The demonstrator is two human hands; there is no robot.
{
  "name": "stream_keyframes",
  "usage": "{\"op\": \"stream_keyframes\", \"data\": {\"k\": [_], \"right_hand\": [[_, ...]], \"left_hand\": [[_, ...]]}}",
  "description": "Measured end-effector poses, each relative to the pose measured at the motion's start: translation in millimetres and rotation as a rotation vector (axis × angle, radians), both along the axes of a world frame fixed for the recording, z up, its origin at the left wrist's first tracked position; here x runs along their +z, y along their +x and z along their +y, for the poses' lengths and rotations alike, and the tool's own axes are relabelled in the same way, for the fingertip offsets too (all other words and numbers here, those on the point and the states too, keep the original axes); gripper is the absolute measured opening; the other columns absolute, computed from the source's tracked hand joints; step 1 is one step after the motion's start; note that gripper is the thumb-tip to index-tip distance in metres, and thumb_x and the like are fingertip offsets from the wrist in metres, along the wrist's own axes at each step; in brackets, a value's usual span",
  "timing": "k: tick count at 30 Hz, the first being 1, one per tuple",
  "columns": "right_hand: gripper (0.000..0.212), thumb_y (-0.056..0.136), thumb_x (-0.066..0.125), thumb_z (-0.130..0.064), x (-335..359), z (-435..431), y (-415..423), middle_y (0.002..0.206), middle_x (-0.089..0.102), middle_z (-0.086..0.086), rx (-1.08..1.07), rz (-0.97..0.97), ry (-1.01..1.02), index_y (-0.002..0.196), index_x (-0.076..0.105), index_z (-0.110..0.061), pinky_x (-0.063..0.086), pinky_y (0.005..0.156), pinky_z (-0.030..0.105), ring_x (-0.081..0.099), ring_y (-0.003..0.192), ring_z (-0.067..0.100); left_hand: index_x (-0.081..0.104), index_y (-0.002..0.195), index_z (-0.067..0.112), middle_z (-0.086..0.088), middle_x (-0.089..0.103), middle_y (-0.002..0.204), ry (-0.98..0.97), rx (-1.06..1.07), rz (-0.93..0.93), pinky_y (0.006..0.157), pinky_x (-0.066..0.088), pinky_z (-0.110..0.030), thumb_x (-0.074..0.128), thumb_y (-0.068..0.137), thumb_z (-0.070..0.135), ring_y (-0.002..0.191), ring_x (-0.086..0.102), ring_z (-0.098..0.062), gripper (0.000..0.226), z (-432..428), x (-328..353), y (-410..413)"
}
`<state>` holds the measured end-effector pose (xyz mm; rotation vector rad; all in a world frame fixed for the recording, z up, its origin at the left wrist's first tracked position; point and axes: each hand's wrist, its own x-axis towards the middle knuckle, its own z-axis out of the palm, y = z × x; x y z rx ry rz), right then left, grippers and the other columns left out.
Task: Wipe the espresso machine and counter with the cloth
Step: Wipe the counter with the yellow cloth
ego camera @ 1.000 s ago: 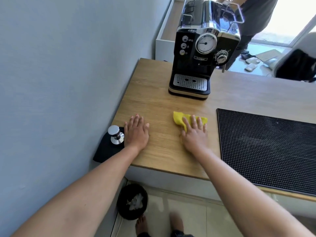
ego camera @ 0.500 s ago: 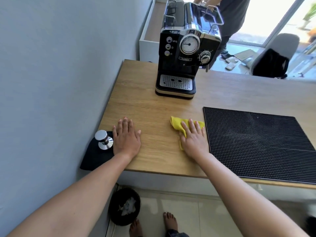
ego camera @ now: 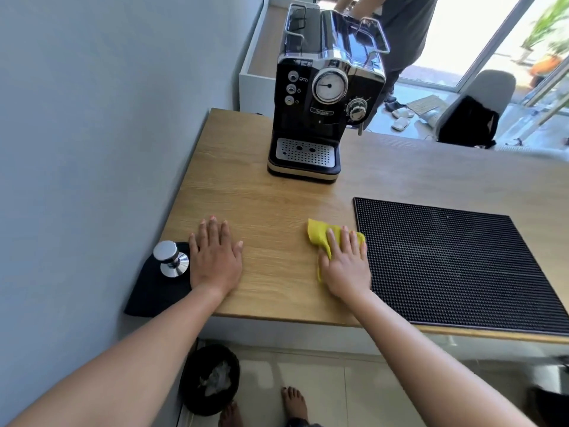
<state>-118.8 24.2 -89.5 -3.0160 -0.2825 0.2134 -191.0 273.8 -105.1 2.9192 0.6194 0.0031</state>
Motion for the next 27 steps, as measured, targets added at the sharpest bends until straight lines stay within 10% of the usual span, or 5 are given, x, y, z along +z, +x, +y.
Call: {"op": "stream_keyframes", "data": {"k": [3, 11, 21, 27], "right_hand": [[0.063, 0.1, 0.019, -0.052, 1, 54, 32, 0.165, -0.003, 0.006, -0.114, 0.021, 0.029, 0.157, 0.007, -0.028, -0.008, 0.121, 0.046, -0.008, 0.151, 0.028], [0.062, 0.095, 0.038, -0.054, -9, 2, -81, 0.162, 0.019, -0.001, 0.654, -0.024, 0.077, 0.153, 0.025, -0.036, 0.011, 0.118, 0.044, 0.016, 0.15, 0.024], [0.064, 0.099, 0.02, -0.048, 3, 76, 91, 0.165, -0.003, 0.007, -0.128, 0.01, 0.018, 0.157, 0.005, -0.025, -0.003, 0.121, 0.048, -0.007, 0.151, 0.029], [0.063, 0.095, 0.03, -0.051, 4, 85, 32, 0.164, 0.01, 0.001, 0.545, 0.006, 0.048, 0.155, 0.02, -0.033, -0.001, 0.123, 0.044, 0.005, 0.152, 0.026]], "left_hand": [[0.011, 0.155, 0.014, -0.01, 0.003, 0.163, -0.003, 0.002, -0.009, 0.121, 0.001, -0.047, 0.011, 0.1, 0.049, 0.15, -0.005, -0.026, 0.065, 0, 0, -1], [0.019, 0.154, 0.015, -0.009, 0.01, 0.162, -0.011, 0.006, -0.051, 0.121, 0.005, -0.046, 0.02, 0.101, 0.038, 0.15, 0.004, -0.025, 0.057, 3, -5, 0], [0.012, 0.154, 0.016, -0.007, 0.005, 0.163, 0.027, 0.024, -0.033, 0.121, 0.004, -0.044, 0.002, 0.096, 0.04, 0.15, 0.0, -0.023, 0.064, 1, -7, 0], [0.021, 0.153, 0.015, -0.008, 0.014, 0.162, 0.021, 0.025, -0.044, 0.121, 0.009, -0.046, 0.006, 0.095, 0.039, 0.15, 0.007, -0.024, 0.065, 0, -5, 1]]}}
